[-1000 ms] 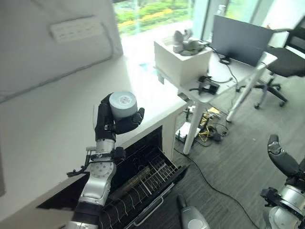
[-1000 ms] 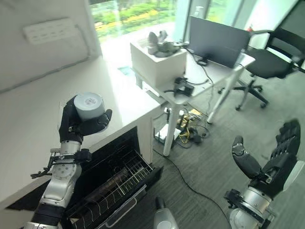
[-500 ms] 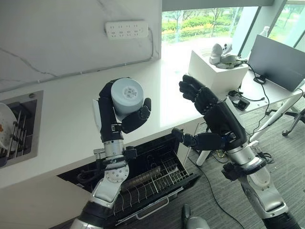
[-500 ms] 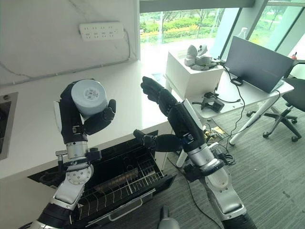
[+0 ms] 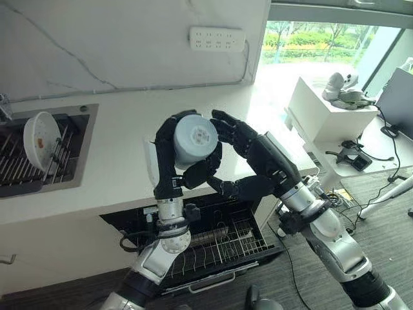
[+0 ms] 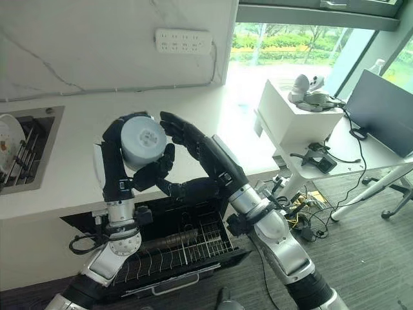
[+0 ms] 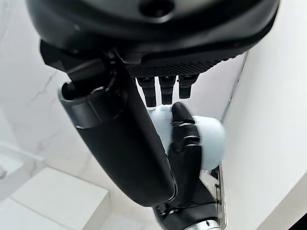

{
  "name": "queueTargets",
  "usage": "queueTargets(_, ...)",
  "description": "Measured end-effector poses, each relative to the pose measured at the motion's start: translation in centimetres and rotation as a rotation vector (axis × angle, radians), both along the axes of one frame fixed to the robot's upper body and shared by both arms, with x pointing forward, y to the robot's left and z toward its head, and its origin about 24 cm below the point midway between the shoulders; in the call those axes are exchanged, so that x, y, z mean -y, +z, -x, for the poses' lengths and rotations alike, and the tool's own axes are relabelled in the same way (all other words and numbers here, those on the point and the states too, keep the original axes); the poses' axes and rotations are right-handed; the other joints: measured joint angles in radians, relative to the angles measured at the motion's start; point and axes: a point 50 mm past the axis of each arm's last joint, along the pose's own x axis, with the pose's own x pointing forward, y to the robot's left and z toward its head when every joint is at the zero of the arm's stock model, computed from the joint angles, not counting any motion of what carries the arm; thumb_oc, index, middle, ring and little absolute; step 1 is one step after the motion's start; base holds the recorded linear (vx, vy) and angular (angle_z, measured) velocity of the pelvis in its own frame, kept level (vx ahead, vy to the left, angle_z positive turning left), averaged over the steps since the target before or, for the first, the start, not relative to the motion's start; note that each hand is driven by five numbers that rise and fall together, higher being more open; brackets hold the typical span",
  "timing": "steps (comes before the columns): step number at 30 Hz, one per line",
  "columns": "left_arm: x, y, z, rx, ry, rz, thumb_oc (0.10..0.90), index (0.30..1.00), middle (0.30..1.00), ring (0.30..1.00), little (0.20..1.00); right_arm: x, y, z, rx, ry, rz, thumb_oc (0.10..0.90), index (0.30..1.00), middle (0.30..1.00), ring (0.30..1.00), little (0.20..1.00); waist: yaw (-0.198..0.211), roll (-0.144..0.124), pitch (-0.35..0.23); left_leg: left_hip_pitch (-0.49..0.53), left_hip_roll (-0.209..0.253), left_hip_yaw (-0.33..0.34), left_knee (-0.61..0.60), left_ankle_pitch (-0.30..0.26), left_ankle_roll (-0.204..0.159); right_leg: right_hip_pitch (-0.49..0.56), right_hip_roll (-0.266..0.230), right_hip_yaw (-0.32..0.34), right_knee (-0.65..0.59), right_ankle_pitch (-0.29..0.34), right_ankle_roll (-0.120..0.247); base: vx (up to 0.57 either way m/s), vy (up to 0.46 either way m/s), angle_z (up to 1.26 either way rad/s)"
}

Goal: Place the dishes in the dishwasher.

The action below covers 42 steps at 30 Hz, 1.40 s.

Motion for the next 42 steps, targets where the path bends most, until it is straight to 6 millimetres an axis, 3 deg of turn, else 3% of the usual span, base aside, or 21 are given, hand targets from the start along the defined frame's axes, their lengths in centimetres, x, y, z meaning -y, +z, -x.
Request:
queueTargets(16,0.7,-0.8,0.1,-0.031,-0.029,-0.015,0.4,0.3,0.3,0.3,0.3,-0.9,0.0,-0.1,-0.107,0.016,-0.2,0.8,0.9,0.9,0.9,0.9,0.0,-0.003,0.0,0.004,-0.002,-0.002,0.001,0.002,0.001,0.0,-0.001,0.002,0.008,-0.001,0.001,0.02,-0.005,0.01)
queueTargets(42,0.9,-1.9,0.1,-0.071,-0.042,-0.026,0.4,0.3,0.3,0.3,0.3,-1.8,-3.0,-1.6,-0.25,-0.071,-0.156,0.8,0.9,0.9,0.9,0.9,0.0,-0.001,0.001,-0.002,-0.004,-0.026,0.0,0.015,0.0,0.01,0.001,0.002,0.017,-0.005,-0.001,0.0,-0.002,0.02)
